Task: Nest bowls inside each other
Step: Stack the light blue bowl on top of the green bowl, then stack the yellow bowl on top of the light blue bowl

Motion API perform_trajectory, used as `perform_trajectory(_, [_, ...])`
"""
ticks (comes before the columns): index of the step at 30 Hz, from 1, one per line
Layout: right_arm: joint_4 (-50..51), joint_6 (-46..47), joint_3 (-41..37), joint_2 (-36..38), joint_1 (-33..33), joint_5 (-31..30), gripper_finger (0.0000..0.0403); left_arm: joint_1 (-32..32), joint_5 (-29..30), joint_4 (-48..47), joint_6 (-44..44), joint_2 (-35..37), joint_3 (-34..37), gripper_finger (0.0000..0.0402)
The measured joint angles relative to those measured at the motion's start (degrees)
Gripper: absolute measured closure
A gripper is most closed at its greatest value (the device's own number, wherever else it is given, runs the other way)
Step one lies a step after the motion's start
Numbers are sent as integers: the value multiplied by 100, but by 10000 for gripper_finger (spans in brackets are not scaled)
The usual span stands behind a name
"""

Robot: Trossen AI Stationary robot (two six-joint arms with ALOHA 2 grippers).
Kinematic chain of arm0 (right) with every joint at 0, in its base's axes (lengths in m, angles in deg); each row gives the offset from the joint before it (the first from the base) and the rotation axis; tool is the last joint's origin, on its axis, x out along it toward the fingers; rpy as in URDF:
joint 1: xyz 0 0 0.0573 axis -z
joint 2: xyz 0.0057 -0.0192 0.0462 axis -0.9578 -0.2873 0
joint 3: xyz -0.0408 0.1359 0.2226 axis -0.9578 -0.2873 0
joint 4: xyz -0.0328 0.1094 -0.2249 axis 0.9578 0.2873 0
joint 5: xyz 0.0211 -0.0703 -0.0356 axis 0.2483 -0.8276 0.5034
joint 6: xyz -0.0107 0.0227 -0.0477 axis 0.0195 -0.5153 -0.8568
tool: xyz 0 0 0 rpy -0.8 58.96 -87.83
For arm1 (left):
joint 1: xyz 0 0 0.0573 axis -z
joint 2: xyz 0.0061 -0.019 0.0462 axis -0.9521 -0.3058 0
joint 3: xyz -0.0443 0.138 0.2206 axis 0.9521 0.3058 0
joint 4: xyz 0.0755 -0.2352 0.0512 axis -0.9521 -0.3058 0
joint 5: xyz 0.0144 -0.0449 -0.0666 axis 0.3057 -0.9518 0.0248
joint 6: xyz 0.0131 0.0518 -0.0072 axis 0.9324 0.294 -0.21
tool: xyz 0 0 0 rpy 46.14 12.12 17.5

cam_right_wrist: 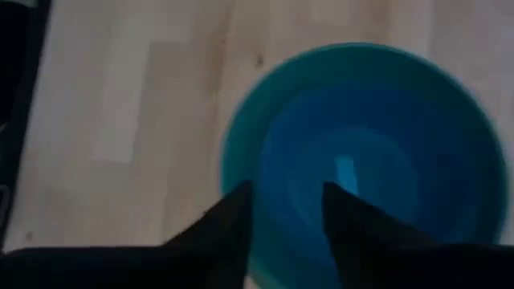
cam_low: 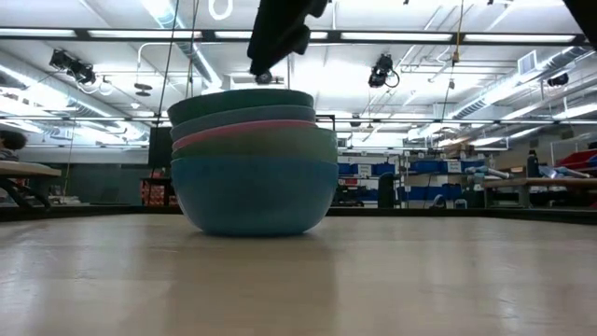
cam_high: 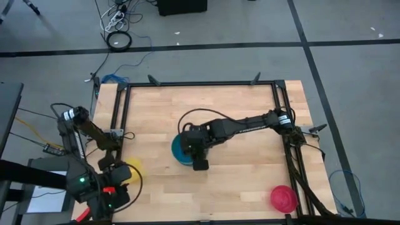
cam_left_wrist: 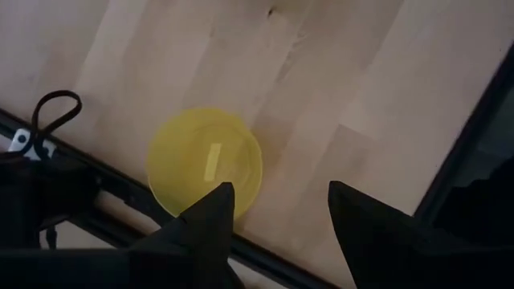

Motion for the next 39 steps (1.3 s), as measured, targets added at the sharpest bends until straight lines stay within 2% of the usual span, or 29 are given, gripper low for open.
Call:
perform_trajectory(5, [-73, -98, 0, 120, 78, -23, 169, -8, -134, -2, -56, -338, 30, 191])
perform_trajectory(9, [-485, -322, 5, 646, 77, -337, 142, -142, -612, 72, -122, -581, 440, 191])
perform_trajectory(13, [-622, -438, 11, 1286, 133, -706, 145, -303, -978, 733, -57, -657, 1028, 191])
perform_trajectory(23, [-724, -472, 15, 2993, -35, -1790, 166, -657, -1265, 2127, 114, -657, 2144, 191])
perform_trajectory(31, [-638, -479, 15, 3484, -530, -2698, 167, -973, -1521, 2852, 387, -650, 2756, 196])
perform_trajectory(35, [-624, -492, 15, 3504, -720, -2935, 167, -1202, -1726, 3525, 660, -650, 3184, 228])
perform_trajectory(39, [-606, -494, 11, 3501, -828, -3052, 167, -1417, -1935, 3609, 933, -650, 3374, 293])
